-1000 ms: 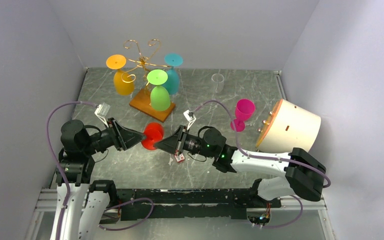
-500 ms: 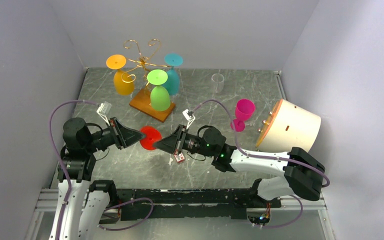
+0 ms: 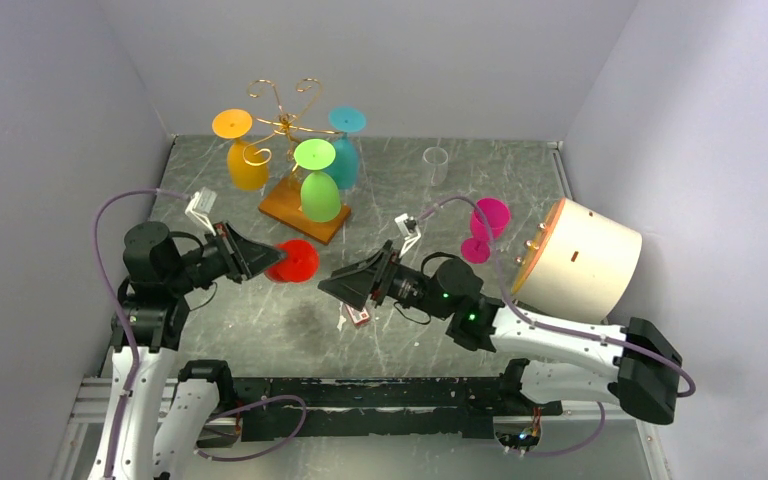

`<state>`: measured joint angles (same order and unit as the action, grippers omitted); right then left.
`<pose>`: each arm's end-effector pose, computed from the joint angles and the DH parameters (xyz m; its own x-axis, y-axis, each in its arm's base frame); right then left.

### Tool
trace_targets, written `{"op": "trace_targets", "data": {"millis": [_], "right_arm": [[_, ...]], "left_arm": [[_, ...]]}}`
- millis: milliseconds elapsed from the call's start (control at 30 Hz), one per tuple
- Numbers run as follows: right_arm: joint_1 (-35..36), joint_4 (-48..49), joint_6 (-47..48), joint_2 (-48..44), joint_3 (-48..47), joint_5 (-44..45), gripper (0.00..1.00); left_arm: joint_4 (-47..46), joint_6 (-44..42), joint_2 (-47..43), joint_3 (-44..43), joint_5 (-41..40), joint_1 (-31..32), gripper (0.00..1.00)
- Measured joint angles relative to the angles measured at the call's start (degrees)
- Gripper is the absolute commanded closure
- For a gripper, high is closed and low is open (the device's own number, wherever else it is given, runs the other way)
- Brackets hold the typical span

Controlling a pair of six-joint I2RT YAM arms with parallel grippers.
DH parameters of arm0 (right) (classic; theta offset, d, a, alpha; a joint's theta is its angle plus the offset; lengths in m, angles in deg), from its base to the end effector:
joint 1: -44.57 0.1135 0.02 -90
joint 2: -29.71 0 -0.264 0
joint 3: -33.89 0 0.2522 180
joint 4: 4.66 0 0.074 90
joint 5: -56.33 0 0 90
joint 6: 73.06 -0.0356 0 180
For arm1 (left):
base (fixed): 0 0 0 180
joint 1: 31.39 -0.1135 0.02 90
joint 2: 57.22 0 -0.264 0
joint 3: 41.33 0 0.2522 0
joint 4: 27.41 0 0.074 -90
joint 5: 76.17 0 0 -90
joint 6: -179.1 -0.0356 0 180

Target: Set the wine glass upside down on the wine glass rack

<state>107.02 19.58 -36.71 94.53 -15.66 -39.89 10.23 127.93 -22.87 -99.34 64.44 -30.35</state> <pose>0.1164 0.2314 0.3030 -0.7070 0.3758 -0.5991 -0.6098 0.1050 0.7855 0.1263 -0.0298 0.3403 -0.6655 -0.3859 -0.6389 0.4416 0.4864 -0.7539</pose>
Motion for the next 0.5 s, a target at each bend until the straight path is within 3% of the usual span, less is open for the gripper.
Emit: {"op": "trace_targets", "data": {"millis": [200,500], "right_arm": [[0.00,-2.89,1.90,-5.18,1.62,2.01,0.00],[0.00,-6.64,3.54,-12.39,3.78,4.15,0.00]], "left_arm": [[-2.25,4.24,2.95,-3.87,-4.28,0.00,0.93],[-14.71,18.03,5.90,-4.02,-10.56,-0.02,0.93]]}}
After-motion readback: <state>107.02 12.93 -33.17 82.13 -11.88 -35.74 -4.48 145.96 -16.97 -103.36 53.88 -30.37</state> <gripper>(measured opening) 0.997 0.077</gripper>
